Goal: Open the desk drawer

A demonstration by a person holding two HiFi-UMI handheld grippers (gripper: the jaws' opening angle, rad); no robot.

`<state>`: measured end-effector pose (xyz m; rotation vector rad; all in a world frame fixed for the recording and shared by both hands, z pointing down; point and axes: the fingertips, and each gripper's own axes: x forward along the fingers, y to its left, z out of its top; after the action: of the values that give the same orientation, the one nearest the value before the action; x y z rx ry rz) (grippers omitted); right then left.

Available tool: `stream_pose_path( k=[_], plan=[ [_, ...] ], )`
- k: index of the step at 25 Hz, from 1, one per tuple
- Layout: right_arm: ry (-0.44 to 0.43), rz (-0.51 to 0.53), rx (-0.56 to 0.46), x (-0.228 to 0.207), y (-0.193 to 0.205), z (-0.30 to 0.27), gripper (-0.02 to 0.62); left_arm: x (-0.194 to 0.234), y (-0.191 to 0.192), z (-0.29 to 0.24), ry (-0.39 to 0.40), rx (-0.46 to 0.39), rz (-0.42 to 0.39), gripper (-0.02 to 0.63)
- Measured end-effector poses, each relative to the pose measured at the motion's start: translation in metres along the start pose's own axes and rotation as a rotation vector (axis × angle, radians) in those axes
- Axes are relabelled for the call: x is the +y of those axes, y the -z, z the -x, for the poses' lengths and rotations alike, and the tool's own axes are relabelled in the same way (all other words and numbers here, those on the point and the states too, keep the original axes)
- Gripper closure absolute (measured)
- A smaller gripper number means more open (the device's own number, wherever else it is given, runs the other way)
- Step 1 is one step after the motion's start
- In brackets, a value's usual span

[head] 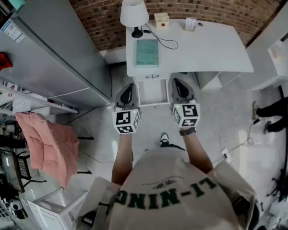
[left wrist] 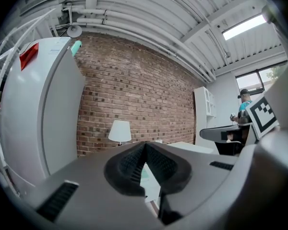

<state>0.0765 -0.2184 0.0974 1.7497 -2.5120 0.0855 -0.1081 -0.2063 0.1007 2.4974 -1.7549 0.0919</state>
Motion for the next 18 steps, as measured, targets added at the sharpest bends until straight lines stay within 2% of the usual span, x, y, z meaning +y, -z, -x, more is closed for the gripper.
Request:
stream_pose_path(
  k=[14,18],
  plan=[
    [0.007,-0.047,-0.019,-0.031,-0.005,-0.017,0.592,-0.006,-0.014,-0.019,-0.023,-0.025,-0.037,0.604],
    [0.0,-0.028,-0.018,-0.042,-0.004,-0.027,0.592,-0.005,-0.012,-0.035,-0.017,-0.023,-0.053,0.604]
  ],
)
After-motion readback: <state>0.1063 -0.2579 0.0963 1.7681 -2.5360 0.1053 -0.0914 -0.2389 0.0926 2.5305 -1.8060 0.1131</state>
